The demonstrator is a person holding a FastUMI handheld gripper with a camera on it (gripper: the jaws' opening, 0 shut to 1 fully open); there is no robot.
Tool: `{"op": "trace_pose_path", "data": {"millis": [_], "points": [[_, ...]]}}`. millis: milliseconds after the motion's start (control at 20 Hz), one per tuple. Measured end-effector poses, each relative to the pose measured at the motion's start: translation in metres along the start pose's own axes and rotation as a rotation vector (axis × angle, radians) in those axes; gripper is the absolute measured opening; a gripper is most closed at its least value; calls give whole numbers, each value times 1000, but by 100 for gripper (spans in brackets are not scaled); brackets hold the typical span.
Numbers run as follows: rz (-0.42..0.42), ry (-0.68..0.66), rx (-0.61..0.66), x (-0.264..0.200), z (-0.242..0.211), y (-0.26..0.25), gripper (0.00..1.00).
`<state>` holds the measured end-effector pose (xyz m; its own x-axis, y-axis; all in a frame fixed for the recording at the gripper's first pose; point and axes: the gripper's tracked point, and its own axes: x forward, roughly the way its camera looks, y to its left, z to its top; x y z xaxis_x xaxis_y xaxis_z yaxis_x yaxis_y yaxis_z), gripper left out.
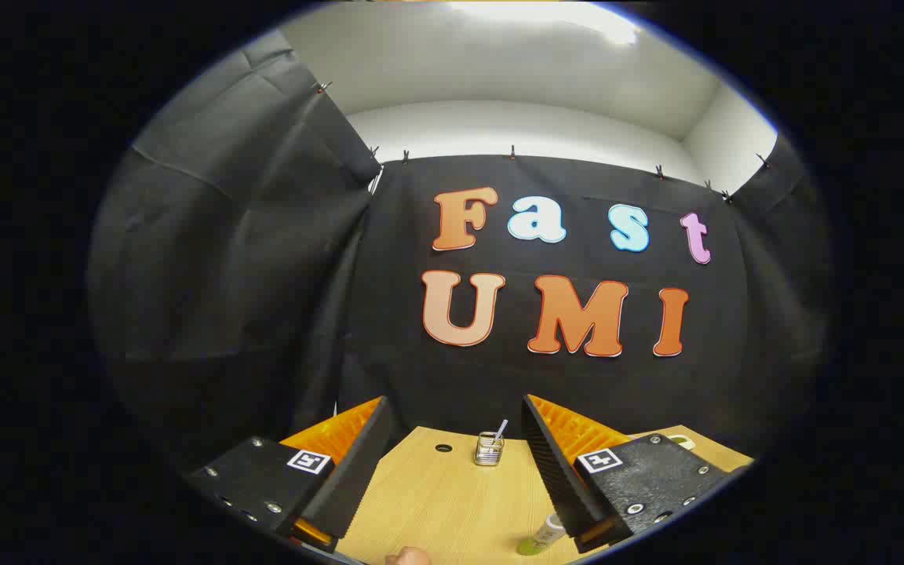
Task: Take the bottle from table, then pour the juice into the cup, finally place the bottle on the coaster
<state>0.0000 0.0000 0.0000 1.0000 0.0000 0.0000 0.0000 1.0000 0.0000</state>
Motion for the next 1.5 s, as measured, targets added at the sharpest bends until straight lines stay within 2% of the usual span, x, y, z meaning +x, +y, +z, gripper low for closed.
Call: {"op": "trace_pose_path", "data": {"millis": [150,350,650,750,1150,1400,1500], "points": [[9,-15,42,-10,8,-11,98],[-24,-29,74,-23,10,-26,98],[-97,-81,21,-30,7,-40,98],[-96,-98,0,-26,4,-40,98],[-65,-58,5,-12,-8,-35,98],[-153,9,-11,-13,-31,-56,98],[-164,36,9,-13,-42,-64,98]]}}
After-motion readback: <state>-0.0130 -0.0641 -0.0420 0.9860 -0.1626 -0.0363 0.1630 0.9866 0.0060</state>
